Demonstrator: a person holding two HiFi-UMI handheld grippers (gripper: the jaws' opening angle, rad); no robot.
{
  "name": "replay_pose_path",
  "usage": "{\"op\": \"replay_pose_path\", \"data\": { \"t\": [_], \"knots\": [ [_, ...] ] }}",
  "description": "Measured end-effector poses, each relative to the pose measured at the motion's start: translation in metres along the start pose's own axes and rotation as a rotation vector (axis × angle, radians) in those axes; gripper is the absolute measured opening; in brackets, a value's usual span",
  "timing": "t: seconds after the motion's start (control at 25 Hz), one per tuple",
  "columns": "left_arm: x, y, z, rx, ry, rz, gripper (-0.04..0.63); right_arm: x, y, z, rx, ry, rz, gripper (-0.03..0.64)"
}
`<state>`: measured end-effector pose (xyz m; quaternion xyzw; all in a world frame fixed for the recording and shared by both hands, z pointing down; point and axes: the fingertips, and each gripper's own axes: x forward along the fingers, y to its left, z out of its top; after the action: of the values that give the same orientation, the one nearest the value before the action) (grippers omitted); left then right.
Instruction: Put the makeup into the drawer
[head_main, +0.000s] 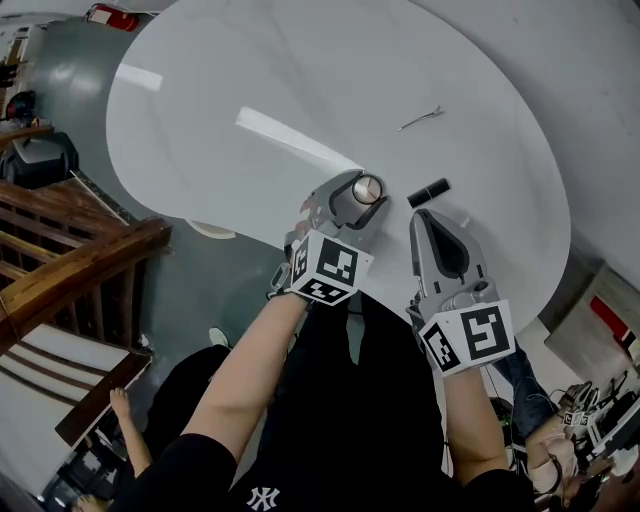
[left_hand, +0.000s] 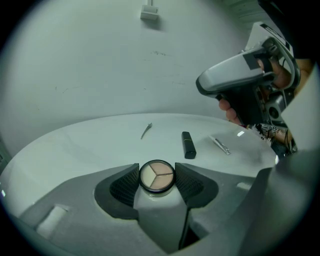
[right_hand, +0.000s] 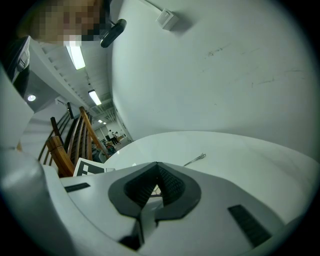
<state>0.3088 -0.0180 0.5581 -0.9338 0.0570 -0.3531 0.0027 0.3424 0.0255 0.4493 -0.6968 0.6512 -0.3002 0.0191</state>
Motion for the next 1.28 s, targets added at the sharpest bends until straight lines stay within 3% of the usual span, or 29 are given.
{"op": "replay_pose_path", "data": {
  "t": [1.0,1.28],
  "knots": [
    [-0.102,0.027,0.065,-0.04,-0.126,0.1,0.225,-0.001,0.063,0.059,-0.107,-0.046,0.071,0.014],
    [-0.135,0.038,0.071,-0.057,-0.139,0.164,0.225,0.012,0.088,0.064,-0.144,-0.042,0.147,0.014]
  ]
}}
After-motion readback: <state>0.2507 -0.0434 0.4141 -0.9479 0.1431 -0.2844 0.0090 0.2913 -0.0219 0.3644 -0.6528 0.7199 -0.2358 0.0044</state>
